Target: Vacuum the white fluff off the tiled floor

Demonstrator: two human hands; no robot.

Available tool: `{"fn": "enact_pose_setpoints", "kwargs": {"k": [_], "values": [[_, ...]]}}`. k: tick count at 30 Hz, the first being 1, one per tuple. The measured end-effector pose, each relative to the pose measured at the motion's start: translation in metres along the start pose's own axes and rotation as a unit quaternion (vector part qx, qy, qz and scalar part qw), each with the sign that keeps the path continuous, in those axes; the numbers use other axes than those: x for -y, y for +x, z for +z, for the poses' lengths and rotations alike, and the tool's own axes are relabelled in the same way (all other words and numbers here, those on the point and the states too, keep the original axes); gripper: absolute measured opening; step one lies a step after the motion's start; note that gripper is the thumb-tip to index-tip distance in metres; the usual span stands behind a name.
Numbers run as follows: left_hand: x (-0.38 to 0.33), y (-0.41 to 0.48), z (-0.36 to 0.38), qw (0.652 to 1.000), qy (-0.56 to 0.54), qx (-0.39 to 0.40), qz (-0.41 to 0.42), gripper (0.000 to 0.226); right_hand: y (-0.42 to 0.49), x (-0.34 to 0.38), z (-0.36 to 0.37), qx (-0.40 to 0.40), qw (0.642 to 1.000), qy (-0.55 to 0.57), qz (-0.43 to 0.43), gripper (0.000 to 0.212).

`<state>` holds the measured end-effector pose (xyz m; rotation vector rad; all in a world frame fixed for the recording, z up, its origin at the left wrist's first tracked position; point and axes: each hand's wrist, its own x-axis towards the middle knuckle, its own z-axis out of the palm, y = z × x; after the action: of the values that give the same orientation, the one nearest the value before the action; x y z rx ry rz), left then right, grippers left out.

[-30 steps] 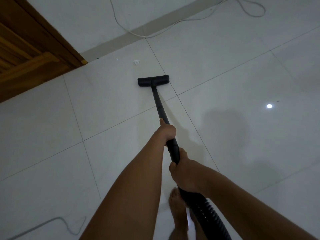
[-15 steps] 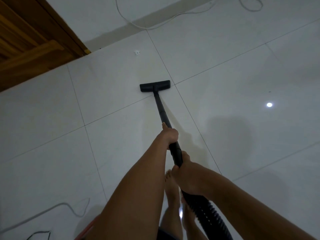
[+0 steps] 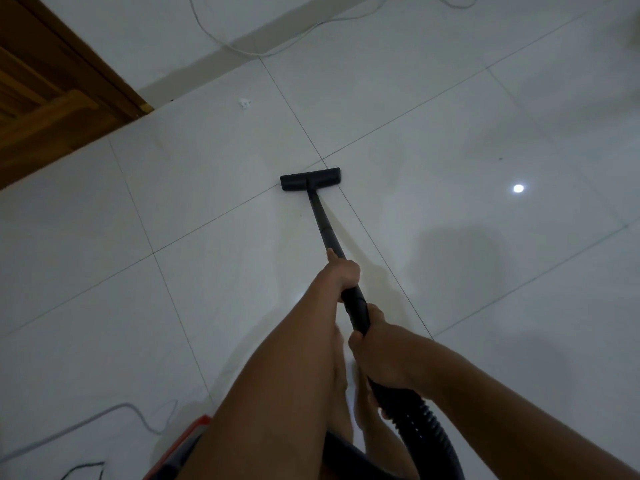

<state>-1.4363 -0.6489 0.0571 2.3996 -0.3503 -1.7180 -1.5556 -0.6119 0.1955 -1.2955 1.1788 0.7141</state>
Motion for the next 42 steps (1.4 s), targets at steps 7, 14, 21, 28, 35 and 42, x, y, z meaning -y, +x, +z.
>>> {"fn": "enact_pose_setpoints", "kwargs": {"k": [7, 14, 21, 28, 35, 42], "values": [[-0.003, -0.018, 0.011, 0.999, 0.030, 0.021, -0.009, 0.071, -0.021, -0.007, -0.004, 0.012, 1.000, 0.009, 0.008, 0.060], [-0.010, -0.036, 0.010, 0.997, 0.055, 0.054, -0.019, 0.078, -0.029, -0.009, -0.010, 0.018, 1.000, 0.013, 0.006, 0.056], [-0.021, -0.017, 0.003, 0.997, 0.051, 0.046, -0.025, 0.079, -0.008, -0.003, -0.017, 0.026, 0.999, 0.046, 0.007, 0.060], [-0.060, 0.033, -0.026, 0.997, 0.069, 0.039, -0.005, 0.079, 0.045, 0.030, -0.041, 0.027, 0.992, 0.116, 0.030, 0.069], [-0.109, 0.089, -0.065, 0.997, 0.067, -0.003, 0.039, 0.071, 0.082, 0.078, -0.081, 0.004, 0.992, 0.128, 0.005, 0.066], [-0.137, 0.120, -0.099, 0.998, 0.057, 0.026, 0.019, 0.076, 0.116, 0.113, -0.097, -0.028, 0.993, 0.116, -0.017, 0.062]]}}
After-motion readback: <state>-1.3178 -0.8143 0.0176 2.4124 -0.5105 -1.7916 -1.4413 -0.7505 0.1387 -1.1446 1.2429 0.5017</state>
